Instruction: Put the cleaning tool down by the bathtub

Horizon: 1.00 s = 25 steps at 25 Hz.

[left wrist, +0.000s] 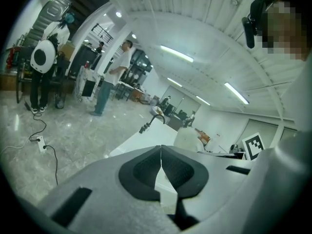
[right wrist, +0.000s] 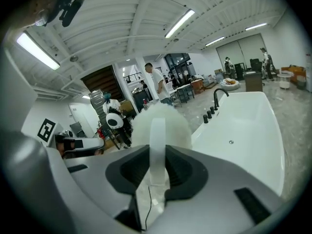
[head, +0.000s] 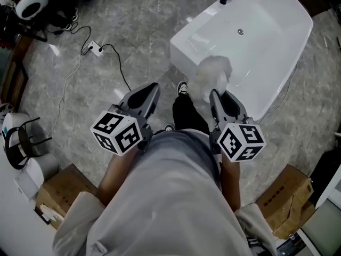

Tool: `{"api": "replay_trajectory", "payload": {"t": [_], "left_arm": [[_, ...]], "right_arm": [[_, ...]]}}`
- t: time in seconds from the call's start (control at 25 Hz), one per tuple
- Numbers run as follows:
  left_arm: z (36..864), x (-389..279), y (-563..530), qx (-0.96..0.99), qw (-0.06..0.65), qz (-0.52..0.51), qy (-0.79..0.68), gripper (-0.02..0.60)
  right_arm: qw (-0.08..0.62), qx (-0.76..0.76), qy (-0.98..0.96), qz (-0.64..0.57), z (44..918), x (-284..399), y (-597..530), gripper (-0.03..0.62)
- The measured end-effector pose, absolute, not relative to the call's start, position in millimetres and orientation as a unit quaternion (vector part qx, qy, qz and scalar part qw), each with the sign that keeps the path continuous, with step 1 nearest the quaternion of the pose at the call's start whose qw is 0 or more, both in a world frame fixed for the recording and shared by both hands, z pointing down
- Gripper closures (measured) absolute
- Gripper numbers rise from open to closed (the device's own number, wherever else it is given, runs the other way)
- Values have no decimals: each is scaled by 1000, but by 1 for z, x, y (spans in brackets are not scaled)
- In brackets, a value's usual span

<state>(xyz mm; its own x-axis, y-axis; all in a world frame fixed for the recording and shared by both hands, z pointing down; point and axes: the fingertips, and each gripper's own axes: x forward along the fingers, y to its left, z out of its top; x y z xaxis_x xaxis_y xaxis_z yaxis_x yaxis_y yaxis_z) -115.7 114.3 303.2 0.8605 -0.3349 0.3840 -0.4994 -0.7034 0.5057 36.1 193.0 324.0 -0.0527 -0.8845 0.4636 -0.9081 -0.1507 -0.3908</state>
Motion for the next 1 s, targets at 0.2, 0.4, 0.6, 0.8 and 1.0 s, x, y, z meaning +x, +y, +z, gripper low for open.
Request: {"api": "replay_trajectory", "payload": {"t": [0.2,0.4,0.6,0.8,1.0], "left_arm": [[298,-84,77,911,309,135,-237,572],[294,-63,47,910,303,138,-249,572],[294,-45,22,907,302,141,-258,572],[290,-23,-1,907,301,139,-259,572],[293,-6,-22,905,302,139,-265,572]], "right_arm": [[7,678,-656,333,332,63,154,505],[0,667,-667,333,331,84,115,505],[-6,662,-671,334,333,110,84,505],[-9,659,-675,332,333,136,58,505],[6,661,-675,326,337,156,39,505]]}}
